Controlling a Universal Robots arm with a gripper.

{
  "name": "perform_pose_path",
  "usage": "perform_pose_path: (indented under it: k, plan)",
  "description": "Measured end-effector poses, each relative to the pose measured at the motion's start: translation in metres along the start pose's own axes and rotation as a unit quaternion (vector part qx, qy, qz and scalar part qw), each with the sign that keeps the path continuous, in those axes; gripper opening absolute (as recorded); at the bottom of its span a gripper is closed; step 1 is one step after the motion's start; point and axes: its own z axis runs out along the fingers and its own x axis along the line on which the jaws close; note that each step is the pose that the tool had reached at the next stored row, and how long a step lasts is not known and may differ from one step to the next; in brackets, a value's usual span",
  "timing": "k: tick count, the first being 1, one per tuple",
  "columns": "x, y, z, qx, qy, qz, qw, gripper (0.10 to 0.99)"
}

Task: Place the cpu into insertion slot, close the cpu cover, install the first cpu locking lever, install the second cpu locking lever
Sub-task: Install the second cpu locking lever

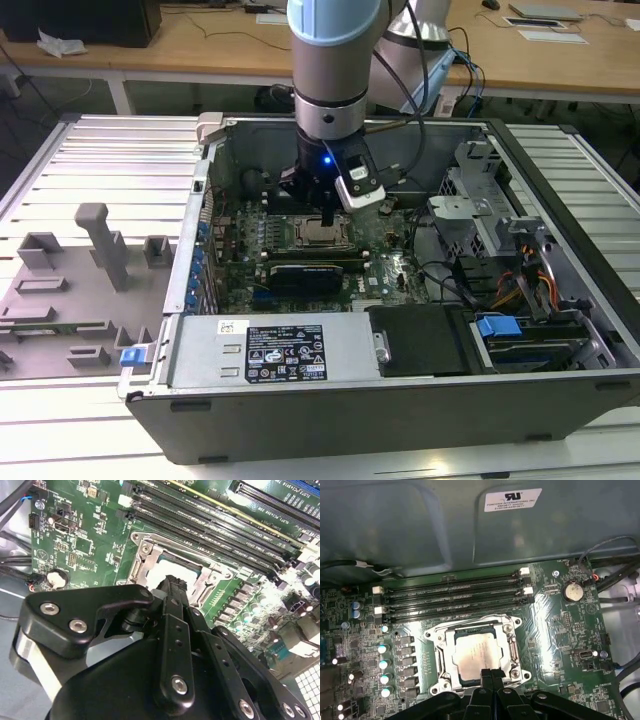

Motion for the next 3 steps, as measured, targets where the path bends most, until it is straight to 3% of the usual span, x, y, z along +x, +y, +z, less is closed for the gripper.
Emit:
perform_pose_path:
  k: [3]
  plan:
    - [0.0, 0.0, 0.0, 0.0003, -0.0001, 0.0, 1.0, 0.106]
